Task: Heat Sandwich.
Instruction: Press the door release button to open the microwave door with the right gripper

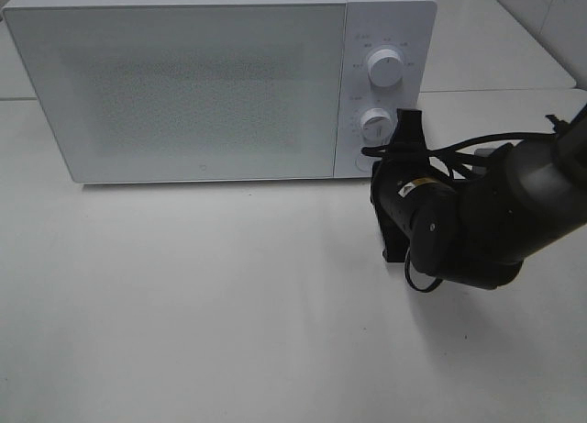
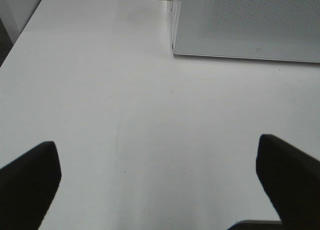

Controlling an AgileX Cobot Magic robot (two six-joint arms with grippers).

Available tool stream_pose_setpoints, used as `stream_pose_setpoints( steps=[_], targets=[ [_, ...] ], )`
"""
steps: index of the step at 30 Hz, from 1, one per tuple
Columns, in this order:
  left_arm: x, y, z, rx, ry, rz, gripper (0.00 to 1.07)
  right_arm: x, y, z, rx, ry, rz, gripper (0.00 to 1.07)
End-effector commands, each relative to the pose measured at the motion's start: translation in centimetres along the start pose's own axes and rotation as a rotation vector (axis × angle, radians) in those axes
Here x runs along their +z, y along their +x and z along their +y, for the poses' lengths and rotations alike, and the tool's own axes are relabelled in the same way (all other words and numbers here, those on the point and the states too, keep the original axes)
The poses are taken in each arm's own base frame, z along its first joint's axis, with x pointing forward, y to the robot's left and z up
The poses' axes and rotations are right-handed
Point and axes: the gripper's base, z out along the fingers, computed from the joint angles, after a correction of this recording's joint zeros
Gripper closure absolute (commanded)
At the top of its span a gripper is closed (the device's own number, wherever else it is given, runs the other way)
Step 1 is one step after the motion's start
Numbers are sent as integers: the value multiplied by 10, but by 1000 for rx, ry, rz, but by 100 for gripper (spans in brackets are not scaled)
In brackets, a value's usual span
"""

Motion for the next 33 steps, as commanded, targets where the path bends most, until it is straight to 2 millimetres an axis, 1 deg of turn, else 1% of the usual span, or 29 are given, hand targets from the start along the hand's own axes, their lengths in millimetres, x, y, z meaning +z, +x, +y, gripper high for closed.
stream_pose_setpoints(
  steps=[1,6,8,17,24,30,33],
  targets=[
    [0,0,0,0,2,-10,7,11,-1,1,-27,8,13,107],
    [0,0,0,0,2,-10,7,24,-1,0,-33,20,17,107],
    [0,0,0,0,2,-10,7,25,-1,-1,-41,21,19,107],
    [0,0,0,0,2,-10,7,41,6,-5,-57,16,19,107],
    [0,0,0,0,2,-10,7,47,1,3,-73,-16,-8,107],
    [0,0,0,0,2,-10,7,51,3,4,-84,-26,-6,107],
    [0,0,0,0,2,-10,7,52,1,8,-77,-65,-24,107]
  ],
)
